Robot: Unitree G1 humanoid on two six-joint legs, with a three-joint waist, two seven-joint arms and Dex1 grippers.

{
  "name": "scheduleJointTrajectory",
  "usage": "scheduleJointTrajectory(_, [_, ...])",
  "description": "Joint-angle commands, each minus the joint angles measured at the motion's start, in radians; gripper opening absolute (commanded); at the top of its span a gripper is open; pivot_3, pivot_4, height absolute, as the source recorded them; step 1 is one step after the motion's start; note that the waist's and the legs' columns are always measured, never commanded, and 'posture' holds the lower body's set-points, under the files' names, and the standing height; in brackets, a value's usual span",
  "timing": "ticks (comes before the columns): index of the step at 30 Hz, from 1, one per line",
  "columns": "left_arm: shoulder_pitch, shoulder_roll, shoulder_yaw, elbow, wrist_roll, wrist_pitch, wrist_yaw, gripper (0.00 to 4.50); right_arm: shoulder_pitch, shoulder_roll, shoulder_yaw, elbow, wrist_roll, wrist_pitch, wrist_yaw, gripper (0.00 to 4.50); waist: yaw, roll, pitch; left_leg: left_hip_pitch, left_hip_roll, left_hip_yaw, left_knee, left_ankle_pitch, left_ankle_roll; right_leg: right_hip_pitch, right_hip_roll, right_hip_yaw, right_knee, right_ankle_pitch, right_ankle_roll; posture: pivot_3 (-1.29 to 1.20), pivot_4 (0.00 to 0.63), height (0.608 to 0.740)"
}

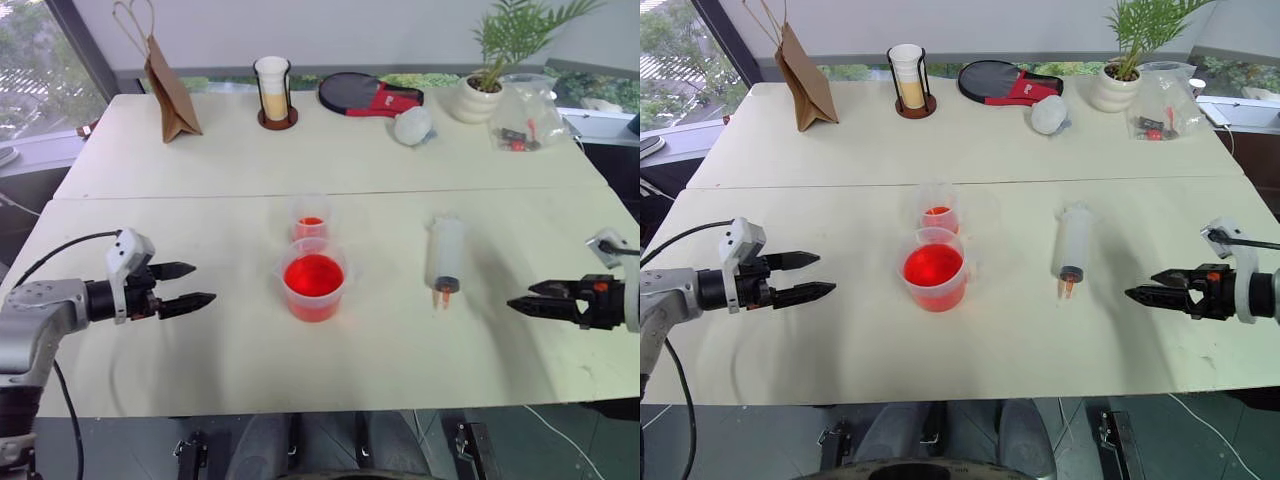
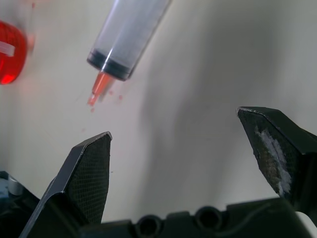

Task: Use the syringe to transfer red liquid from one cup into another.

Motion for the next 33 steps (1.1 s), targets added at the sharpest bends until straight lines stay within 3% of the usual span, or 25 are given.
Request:
scheduleJointTrajectory(1, [-0.014, 0.005, 0.042, 0.0, -0.008, -0.018, 0.016, 4.46, -0.006, 0.004, -0.045, -0.023, 0.006, -0.008, -0.024, 4.5, -0.001, 0.0, 0.0, 0.0, 0.0, 0.0, 0.0, 0.0, 0.0, 0.0, 0.0, 0.0, 0.0, 0.0, 0.0, 0.0, 0.15, 0.74])
scheduleJointTrajectory(13, [-0.078, -0.011, 0.02, 0.018, 0.001, -0.048, 0.045, 4.46, -0.086, 0.032, -0.027, 0.002, -0.019, -0.004, -0.125, 4.5, -0.001, 0.0, 0.0, 0.0, 0.0, 0.0, 0.0, 0.0, 0.0, 0.0, 0.0, 0.0, 0.0, 0.0, 0.0, 0.0, 0.15, 0.74])
scheduleJointTrajectory(16, [-0.144, 0.019, -0.011, 0.046, 0.033, -0.06, 0.027, 4.46, -0.221, -0.01, 0.051, 0.033, -0.015, 0.133, -0.135, 4.5, -0.002, 0.0, 0.0, 0.0, 0.0, 0.0, 0.001, 0.001, -0.001, 0.0, 0.0, 0.0, 0.001, 0.0, 0.0, 0.0, 0.15, 0.74])
scheduleJointTrajectory(19, [-0.315, 0.085, -0.057, 0.085, 0.036, -0.041, -0.056, 4.46, -0.443, -0.065, 0.224, 0.053, -0.076, 0.131, -0.056, 4.5, -0.004, 0.0, 0.001, 0.0, 0.0, 0.0, 0.001, 0.001, -0.002, -0.002, 0.0, 0.0, 0.002, 0.0, 0.0, 0.0, 0.15, 0.74])
scheduleJointTrajectory(23, [-0.501, 0.105, -0.142, 0.168, 0.089, -0.081, -0.131, 4.46, -0.775, -0.002, 0.463, 0.237, -0.245, 0.118, -0.04, 4.5, -0.007, 0.001, 0.001, -0.002, 0.0, 0.001, 0.0, 0.002, -0.003, -0.004, 0.001, 0.0, 0.001, 0.0, 0.0, 0.0, 0.15, 0.74])
scheduleJointTrajectory(26, [-0.597, 0.074, -0.165, 0.222, 0.085, -0.092, -0.175, 4.46, -0.921, 0.056, 0.604, 0.371, -0.315, 0.189, 0.021, 4.5, -0.006, 0.001, 0.001, -0.004, -0.001, 0.001, -0.001, 0.002, -0.003, -0.006, 0.001, -0.001, 0.001, 0.001, 0.001, 0.0, 0.15, 0.74])
scheduleJointTrajectory(33, [-0.597, 0.034, -0.186, 0.206, 0.096, -0.113, -0.188, 4.46, -1.174, 0.265, 0.706, 0.762, -0.407, 0.36, -0.009, 4.5, -0.005, 0.0, 0.001, -0.031, -0.002, 0.004, 0.014, 0.007, -0.01, -0.034, 0.002, -0.002, 0.02, 0.001, 0.002, 0.0, 0.15, 0.74])
